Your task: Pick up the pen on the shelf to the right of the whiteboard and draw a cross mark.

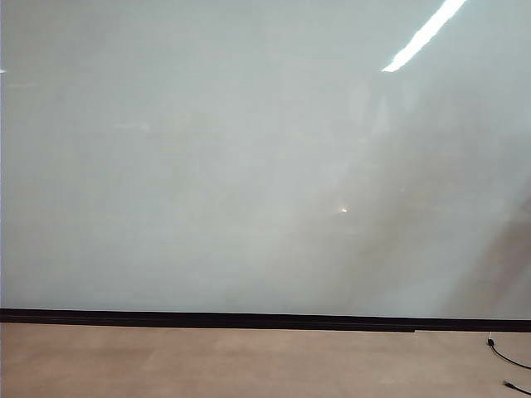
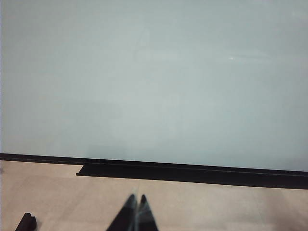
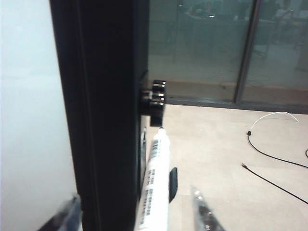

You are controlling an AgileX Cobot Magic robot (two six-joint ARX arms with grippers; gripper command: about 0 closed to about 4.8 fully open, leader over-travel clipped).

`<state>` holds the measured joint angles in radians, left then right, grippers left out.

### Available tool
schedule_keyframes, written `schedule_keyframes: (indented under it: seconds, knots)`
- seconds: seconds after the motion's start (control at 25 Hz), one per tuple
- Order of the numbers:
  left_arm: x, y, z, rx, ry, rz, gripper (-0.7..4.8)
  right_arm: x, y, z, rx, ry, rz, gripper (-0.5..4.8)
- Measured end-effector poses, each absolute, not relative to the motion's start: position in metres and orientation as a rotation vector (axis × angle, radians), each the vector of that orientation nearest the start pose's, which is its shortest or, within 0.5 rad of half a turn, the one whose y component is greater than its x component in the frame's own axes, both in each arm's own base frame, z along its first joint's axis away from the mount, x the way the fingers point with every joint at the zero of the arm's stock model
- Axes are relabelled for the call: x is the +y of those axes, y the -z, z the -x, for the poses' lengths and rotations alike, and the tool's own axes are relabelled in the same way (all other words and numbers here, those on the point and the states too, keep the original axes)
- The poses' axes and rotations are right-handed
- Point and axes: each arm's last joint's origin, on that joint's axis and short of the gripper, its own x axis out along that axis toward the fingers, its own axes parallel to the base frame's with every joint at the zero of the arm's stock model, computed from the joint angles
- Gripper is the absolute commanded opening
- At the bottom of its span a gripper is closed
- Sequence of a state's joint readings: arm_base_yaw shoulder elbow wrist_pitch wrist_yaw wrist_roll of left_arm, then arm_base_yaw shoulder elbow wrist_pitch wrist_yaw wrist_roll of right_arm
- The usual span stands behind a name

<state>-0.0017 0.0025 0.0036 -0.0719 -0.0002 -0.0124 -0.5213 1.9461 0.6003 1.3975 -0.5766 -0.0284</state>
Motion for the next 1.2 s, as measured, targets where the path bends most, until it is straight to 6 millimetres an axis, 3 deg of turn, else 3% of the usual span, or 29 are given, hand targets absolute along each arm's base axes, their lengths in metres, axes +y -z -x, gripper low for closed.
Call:
schedule_keyframes:
  seconds: [1.2]
  knots:
    - [-0.0002,-0.1576,-0.0974,0.071,0.001,0.012,-0.04,-0.1487,-0.1297,-0.288,-0.051,-0.02,0.072,2.29]
